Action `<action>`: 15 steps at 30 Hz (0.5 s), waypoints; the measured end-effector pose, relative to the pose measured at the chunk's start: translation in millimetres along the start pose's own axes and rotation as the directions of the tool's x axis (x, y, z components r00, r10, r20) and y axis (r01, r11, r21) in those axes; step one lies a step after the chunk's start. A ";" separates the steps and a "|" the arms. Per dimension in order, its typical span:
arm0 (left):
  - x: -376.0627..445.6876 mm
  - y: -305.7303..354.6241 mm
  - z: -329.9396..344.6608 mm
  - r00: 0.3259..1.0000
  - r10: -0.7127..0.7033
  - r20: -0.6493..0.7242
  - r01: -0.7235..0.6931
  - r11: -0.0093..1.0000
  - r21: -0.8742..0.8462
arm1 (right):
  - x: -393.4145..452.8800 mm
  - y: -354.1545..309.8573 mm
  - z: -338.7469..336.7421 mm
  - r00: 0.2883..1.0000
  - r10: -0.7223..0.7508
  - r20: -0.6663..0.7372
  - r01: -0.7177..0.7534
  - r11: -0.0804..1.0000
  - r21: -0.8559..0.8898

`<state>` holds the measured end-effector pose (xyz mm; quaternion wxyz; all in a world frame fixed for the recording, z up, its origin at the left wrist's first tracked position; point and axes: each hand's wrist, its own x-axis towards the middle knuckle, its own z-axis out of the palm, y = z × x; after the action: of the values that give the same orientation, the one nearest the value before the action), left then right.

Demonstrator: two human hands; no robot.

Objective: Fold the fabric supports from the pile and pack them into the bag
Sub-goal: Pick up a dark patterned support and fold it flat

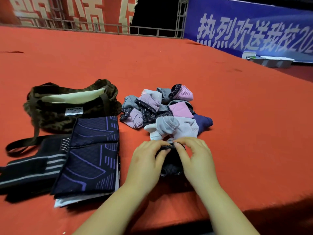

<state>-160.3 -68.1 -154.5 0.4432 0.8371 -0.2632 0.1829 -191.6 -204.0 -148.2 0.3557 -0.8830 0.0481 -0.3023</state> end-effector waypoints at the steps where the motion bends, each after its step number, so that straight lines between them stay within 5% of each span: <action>1: -0.4 -0.3 -3.4 1.000 0.012 -0.014 -0.012 1.000 -0.001 | -0.2 -0.4 -0.9 1.000 0.019 -0.003 -0.019 1.000 0.014; 10: -8.1 13.2 -11.2 0.950 -0.284 -0.133 0.212 0.894 -0.394 | -2.6 8.1 -4.7 0.964 0.261 -0.054 -0.258 0.965 0.048; 15: -5.4 0.7 -9.0 0.818 -0.566 -0.098 0.357 0.635 -0.685 | -0.2 30.5 -8.3 0.929 0.364 -0.071 -0.365 0.931 -0.003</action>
<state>-165.7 -59.4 -152.2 0.7670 0.6355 -0.0115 0.0877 -192.6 -231.5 -163.7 0.3965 -0.8508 0.2257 -0.2609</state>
